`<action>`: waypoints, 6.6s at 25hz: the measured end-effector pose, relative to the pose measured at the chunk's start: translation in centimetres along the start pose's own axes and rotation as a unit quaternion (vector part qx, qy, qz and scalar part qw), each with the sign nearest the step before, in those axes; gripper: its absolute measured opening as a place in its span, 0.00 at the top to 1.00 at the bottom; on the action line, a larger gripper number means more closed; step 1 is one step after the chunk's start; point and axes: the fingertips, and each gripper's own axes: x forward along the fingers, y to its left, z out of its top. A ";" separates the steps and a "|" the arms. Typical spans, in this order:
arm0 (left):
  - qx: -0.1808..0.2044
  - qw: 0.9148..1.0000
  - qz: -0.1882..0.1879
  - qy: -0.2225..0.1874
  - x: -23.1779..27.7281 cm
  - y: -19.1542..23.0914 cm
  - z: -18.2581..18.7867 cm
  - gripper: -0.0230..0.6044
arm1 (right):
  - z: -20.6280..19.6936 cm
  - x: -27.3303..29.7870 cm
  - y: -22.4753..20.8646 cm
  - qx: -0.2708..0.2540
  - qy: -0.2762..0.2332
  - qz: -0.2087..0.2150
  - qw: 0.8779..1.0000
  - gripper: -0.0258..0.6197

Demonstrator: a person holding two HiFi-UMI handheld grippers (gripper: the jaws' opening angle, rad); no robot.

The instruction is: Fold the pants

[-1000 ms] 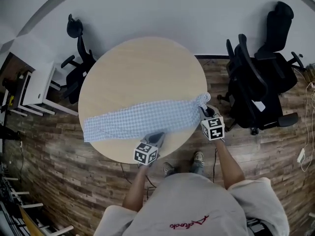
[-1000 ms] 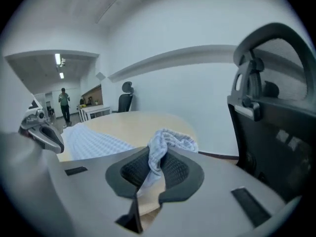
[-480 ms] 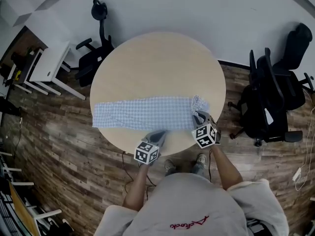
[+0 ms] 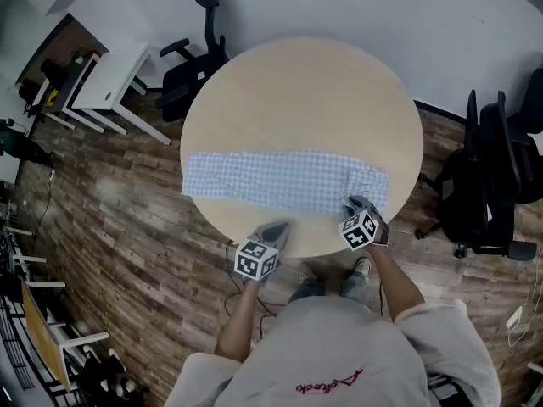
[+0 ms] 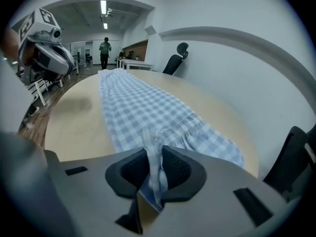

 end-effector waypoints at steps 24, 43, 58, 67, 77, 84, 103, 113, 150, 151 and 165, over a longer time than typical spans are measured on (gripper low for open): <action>0.090 0.988 -0.126 0.023 8.0 -7.7 4.6 0.91 | -6.6 -7.7 -9.4 0.438 -0.093 -0.078 0.891 0.66; 0.078 0.991 -0.108 0.029 9.6 -8.2 5.4 0.91 | -9.0 -6.3 -8.9 0.504 -0.094 -0.015 0.858 0.90; 0.087 0.988 -0.127 0.027 14.9 -14.0 7.4 0.91 | -15.2 -10.1 -18.7 0.532 -0.114 -0.062 0.837 0.90; 0.088 0.988 -0.127 0.025 13.8 -13.4 7.0 0.91 | -12.8 -12.1 -19.6 0.478 -0.150 -0.094 0.860 0.90; 0.091 0.987 -0.132 0.002 10.8 -12.1 6.9 0.91 | 0.0 -15.3 -16.8 0.255 -0.205 -0.107 0.939 0.90; 0.070 0.992 -0.101 -0.018 7.2 -9.0 5.9 0.91 | 7.1 -13.0 -10.1 0.106 -0.197 -0.066 0.972 0.90; -0.014 0.999 0.007 -0.030 -3.2 1.1 -0.9 0.91 | 7.1 1.2 7.9 -0.061 -0.037 0.061 0.996 0.89; -0.007 0.999 -0.004 -0.032 -3.1 1.8 -0.3 0.91 | 6.9 1.9 9.5 0.015 -0.017 0.116 0.993 0.76; 0.074 0.994 -0.078 -0.007 8.8 -7.5 7.9 0.91 | -4.0 -3.4 -9.1 0.473 -0.075 0.053 0.876 0.86; 0.075 0.994 -0.080 -0.007 9.3 -8.1 8.2 0.91 | -4.4 -3.8 -10.0 0.477 -0.078 0.048 0.874 0.86; 0.093 0.989 -0.115 -0.002 13.7 -13.5 9.6 0.91 | -8.8 -8.5 -19.1 0.423 -0.112 -0.026 0.899 0.87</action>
